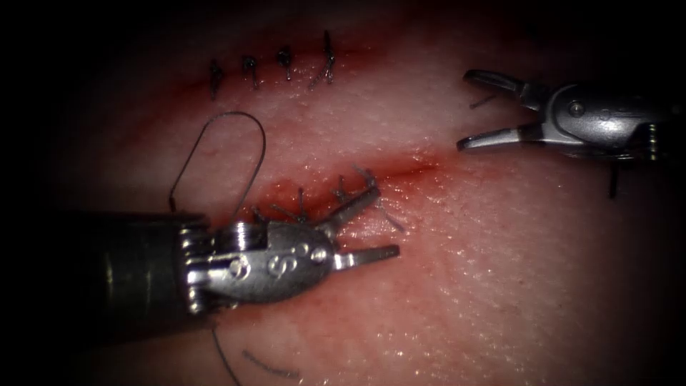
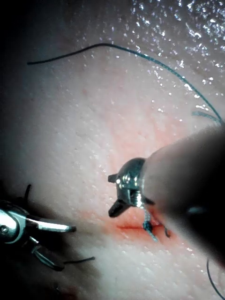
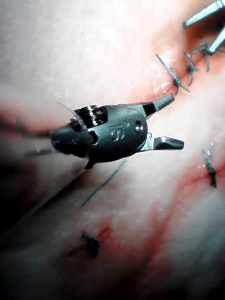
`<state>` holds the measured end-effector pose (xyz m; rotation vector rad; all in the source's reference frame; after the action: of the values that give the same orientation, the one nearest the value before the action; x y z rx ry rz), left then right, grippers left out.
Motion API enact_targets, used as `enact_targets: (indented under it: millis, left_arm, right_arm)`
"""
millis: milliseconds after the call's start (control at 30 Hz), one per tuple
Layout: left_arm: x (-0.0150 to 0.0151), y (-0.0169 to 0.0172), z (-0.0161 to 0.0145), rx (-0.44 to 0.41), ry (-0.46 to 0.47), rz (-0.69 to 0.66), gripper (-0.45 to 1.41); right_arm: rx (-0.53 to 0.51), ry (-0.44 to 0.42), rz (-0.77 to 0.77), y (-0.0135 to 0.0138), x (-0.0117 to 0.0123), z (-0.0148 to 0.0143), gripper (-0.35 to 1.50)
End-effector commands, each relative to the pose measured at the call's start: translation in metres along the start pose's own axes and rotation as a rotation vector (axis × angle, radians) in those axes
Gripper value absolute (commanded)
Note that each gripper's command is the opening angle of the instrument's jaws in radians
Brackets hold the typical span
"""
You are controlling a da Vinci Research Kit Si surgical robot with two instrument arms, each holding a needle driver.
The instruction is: Wound Closure
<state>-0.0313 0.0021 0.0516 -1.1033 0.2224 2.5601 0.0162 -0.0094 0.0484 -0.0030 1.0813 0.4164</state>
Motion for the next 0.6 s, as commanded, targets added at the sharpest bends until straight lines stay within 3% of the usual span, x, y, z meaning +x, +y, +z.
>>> enact_targets:
  millis: [33, 200, 467, 600]
  left_arm:
    - [-0.0004, 0.0011, 0.0011, 0.017, -0.015, 0.007, 0.44]
    - [-0.0014, 0.0031, 0.0035, 0.053, -0.029, 0.013, 0.61]
    - [-0.0021, 0.0031, 0.0052, 0.106, -0.076, 0.038, 0.62]
    - [-0.0023, 0.0031, 0.0058, 0.121, -0.087, 0.052, 0.51]
  right_arm:
    - [0.003, 0.001, 0.0, -0.0005, -0.0004, 0.0009, 1.03]
    - [0.002, -0.001, -0.003, -0.0006, -0.0006, 0.001, 1.0]
    - [0.002, -0.005, -0.004, -0.0008, -0.0007, 0.0013, 0.98]
    - [0.0, -0.005, -0.005, -0.0009, -0.0008, 0.0014, 0.98]
